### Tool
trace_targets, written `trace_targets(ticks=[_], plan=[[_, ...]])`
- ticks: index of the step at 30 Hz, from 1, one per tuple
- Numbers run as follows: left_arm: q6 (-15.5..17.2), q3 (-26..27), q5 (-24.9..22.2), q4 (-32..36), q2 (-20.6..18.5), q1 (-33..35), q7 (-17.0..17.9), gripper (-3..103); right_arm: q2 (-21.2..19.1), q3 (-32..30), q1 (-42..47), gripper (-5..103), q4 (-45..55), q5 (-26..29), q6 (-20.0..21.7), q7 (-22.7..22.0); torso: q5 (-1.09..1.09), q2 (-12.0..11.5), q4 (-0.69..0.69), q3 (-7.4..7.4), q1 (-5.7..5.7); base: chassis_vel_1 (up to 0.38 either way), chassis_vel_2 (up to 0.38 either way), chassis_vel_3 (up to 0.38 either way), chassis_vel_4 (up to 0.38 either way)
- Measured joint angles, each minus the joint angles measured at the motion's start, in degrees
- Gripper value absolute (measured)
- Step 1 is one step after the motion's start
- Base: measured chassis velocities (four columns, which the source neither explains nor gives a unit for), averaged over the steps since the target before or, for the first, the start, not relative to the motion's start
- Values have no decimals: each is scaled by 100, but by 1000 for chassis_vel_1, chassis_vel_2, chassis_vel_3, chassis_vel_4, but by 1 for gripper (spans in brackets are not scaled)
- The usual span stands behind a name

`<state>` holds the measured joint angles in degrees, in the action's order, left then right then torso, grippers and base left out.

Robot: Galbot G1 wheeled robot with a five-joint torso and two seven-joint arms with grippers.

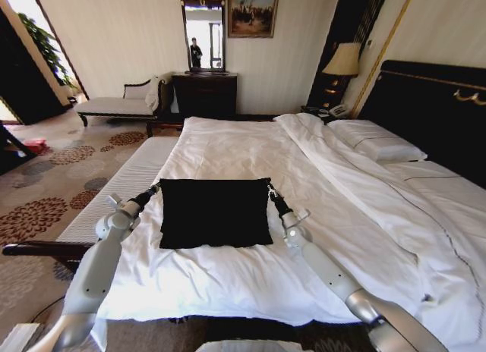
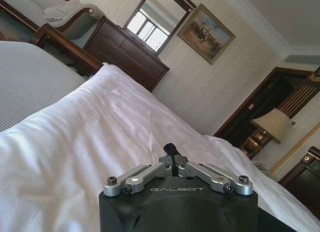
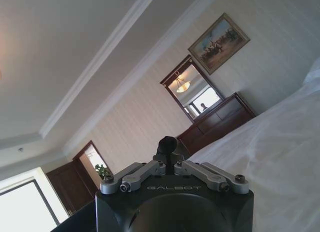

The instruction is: Fold the clothes on the bed.

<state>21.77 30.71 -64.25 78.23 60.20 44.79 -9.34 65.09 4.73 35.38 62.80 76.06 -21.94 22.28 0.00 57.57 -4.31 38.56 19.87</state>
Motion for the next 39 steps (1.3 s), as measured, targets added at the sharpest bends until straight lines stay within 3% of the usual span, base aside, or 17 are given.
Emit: trace_targets(ticks=[2,9,19,30,33,39], plan=[[-67,-155,116,-11,-24,-3,42,0,29,147,-116,2,-149,-163,60,-406,-1,0,1,0,0,0,0,0,0],[-238,-339,195,59,-172,87,171,0,-21,239,-118,2,-89,-370,208,-936,0,0,-1,0,-1,0,0,0,0],[-281,-94,-5,792,-648,1050,121,0,-772,-9,573,2,1561,-378,574,-1842,-1,1,1,-2,-3,0,0,0,0],[-281,7,64,1137,-767,1554,49,0,-1038,-42,1384,2,2021,-475,697,-2173,1,1,-2,-2,-2,0,0,0,0],[-288,117,355,1284,-830,1978,-44,0,-1043,-162,1758,2,2199,-613,692,-2196,0,2,1,-1,-3,0,0,0,0],[-389,196,597,1223,-836,2175,-90,0,-1066,-219,1936,2,2421,-683,688,-2275,-1,2,0,-1,-2,0,0,0,0]])
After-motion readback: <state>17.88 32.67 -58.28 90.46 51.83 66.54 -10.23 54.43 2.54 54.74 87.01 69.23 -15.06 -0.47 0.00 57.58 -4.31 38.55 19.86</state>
